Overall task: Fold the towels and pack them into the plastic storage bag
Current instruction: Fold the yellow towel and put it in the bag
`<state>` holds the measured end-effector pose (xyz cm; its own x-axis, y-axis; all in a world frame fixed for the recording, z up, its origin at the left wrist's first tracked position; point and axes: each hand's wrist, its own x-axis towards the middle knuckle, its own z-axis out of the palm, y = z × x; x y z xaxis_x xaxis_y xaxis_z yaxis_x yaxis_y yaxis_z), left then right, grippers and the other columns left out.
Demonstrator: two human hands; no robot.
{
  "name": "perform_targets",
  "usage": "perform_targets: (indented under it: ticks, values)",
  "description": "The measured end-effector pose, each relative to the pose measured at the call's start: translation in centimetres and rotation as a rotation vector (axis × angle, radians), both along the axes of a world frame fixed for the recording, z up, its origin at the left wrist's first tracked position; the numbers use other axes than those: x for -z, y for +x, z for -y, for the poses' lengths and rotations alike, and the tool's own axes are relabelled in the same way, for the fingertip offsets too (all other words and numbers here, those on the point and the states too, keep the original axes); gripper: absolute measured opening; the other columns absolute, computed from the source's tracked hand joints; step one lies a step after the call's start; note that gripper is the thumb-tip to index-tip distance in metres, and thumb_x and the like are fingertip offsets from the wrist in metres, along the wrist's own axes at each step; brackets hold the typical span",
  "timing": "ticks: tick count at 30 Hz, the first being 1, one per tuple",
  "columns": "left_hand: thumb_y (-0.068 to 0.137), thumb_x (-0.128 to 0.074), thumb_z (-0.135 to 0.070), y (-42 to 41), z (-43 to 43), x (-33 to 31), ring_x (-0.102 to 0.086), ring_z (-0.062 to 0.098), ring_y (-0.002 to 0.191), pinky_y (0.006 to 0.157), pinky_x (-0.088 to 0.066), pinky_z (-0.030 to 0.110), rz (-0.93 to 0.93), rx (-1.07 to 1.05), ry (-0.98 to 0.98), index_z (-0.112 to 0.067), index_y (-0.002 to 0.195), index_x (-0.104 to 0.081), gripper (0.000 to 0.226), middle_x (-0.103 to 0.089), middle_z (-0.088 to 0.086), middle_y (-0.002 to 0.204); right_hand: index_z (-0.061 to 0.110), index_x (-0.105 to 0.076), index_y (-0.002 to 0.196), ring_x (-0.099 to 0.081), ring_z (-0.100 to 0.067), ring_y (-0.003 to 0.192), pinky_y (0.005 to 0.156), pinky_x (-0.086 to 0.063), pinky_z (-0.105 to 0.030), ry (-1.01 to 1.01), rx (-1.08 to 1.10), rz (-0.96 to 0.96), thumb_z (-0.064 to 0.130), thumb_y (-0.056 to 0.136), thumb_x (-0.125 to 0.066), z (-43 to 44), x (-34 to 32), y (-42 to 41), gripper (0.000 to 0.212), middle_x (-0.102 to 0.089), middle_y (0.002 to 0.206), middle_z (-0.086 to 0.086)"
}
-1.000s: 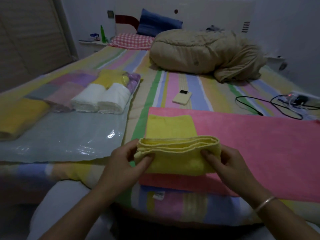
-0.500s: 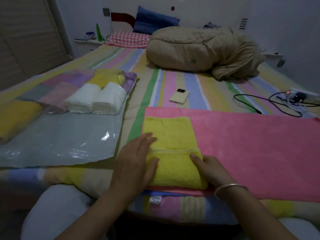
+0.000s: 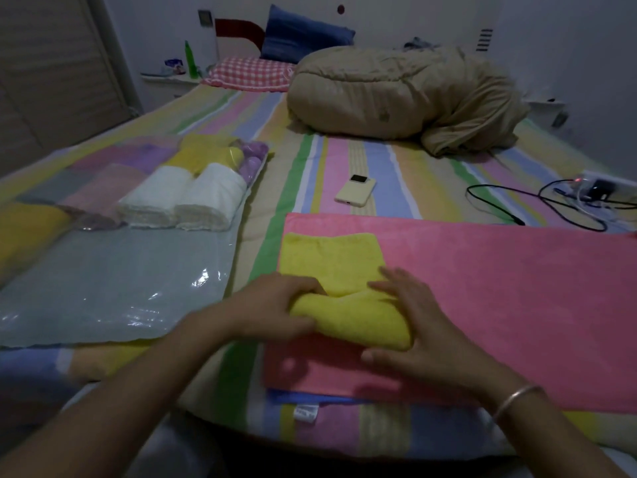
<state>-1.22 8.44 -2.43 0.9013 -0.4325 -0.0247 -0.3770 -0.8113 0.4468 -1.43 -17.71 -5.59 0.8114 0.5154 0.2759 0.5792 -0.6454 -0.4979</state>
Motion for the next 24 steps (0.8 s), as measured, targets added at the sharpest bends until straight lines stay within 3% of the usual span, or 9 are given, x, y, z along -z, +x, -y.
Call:
perform_targets:
  ticks: [3,5,7,9,12,15,19,21,24]
  values:
    - [0.071,-0.060,-0.051,3.7,-0.5,-2.2,-0.057,0.010,0.096,0.076,-0.043,0.017,-0.195,-0.042,-0.062,-0.027,0.111,-0.062,0.046,-0.061,-0.009,0.106,0.034,-0.041,0.131,-0.047,-0.012,0.124,0.099,-0.037,-0.024,-0.040,-0.031,-0.051,0.060,0.058,-0.069,0.2,-0.2,2.0,0.083,-0.049,0.133,0.005]
    - [0.083,-0.067,-0.038,6.2,-0.8,-2.4,-0.059,0.012,0.092,0.072,-0.047,0.019,-0.234,-0.184,-0.199,-0.025,0.106,-0.064,0.026,-0.062,-0.007,0.102,0.028,-0.046,0.126,-0.058,-0.006,0.099,0.081,-0.047,-0.022,0.214,0.083,-0.149,0.044,0.065,-0.074,-0.4,-0.4,4.0,0.069,-0.058,0.114,0.005]
    - [0.085,-0.067,-0.036,8.6,-1.0,-1.4,-0.059,0.010,0.082,0.061,-0.049,0.021,-0.260,-0.390,-0.421,-0.021,0.107,-0.063,0.027,-0.061,-0.003,0.097,0.020,-0.047,0.124,-0.061,-0.003,0.081,0.065,-0.051,-0.018,0.509,0.209,-0.326,0.031,0.076,-0.078,-1.6,-0.5,6.7,0.059,-0.062,0.100,0.004]
    - [0.084,-0.069,-0.041,10.6,-1.3,0.6,-0.060,0.013,0.081,0.059,-0.048,0.024,-0.190,-0.583,-0.524,-0.017,0.110,-0.060,0.037,-0.061,0.001,0.096,0.015,-0.048,0.124,-0.064,-0.010,0.083,0.066,-0.052,-0.024,0.589,0.409,-0.447,0.035,0.079,-0.075,-2.9,0.1,9.8,0.056,-0.064,0.099,-0.001]
    - [0.080,-0.068,-0.051,12.2,-1.5,3.7,-0.057,0.020,0.088,0.072,-0.044,0.029,-0.035,-0.729,-0.414,-0.013,0.114,-0.060,0.051,-0.058,0.002,0.095,0.009,-0.054,0.122,-0.059,-0.025,0.108,0.087,-0.044,-0.032,0.344,0.647,-0.418,0.048,0.080,-0.069,-4.2,1.2,13.0,0.059,-0.061,0.119,-0.010]
    - [0.080,-0.067,-0.052,12.9,-1.4,5.3,-0.054,0.017,0.079,0.065,-0.036,0.028,0.075,-0.740,-0.408,-0.016,0.107,-0.060,0.045,-0.054,-0.005,0.078,0.010,-0.056,0.117,-0.058,-0.029,0.111,0.087,-0.043,-0.034,0.158,0.720,-0.362,0.060,0.080,-0.062,-4.7,1.4,13.8,0.063,-0.063,0.120,-0.011]
    - [0.084,-0.061,-0.055,13.8,-1.4,5.7,-0.060,0.024,0.086,0.067,-0.041,0.032,0.254,-0.664,-0.217,-0.018,0.105,-0.056,0.043,-0.064,0.004,0.089,0.012,-0.055,0.117,-0.059,-0.031,0.109,0.085,-0.045,-0.036,-0.150,0.785,-0.370,0.080,0.074,-0.046,-4.6,1.1,14.0,0.081,-0.062,0.120,-0.012]
    - [0.085,-0.057,-0.058,14.1,-1.3,5.5,-0.062,0.027,0.089,0.069,-0.042,0.034,0.320,-0.646,-0.037,-0.019,0.107,-0.054,0.045,-0.066,0.006,0.094,0.006,-0.056,0.121,-0.059,-0.031,0.109,0.084,-0.045,-0.033,-0.092,0.754,-0.493,0.076,0.076,-0.050,-4.8,0.6,14.0,0.083,-0.061,0.124,-0.015]
    - [0.083,-0.056,-0.061,14.2,-1.6,4.3,-0.055,0.025,0.108,0.085,-0.043,0.035,0.381,-0.485,0.099,-0.020,0.121,-0.052,0.056,-0.060,0.005,0.118,0.004,-0.058,0.117,-0.059,-0.017,0.087,0.065,-0.041,-0.025,0.272,0.646,-0.597,0.047,0.081,-0.069,-5.2,-0.8,13.1,0.057,-0.062,0.118,-0.013]
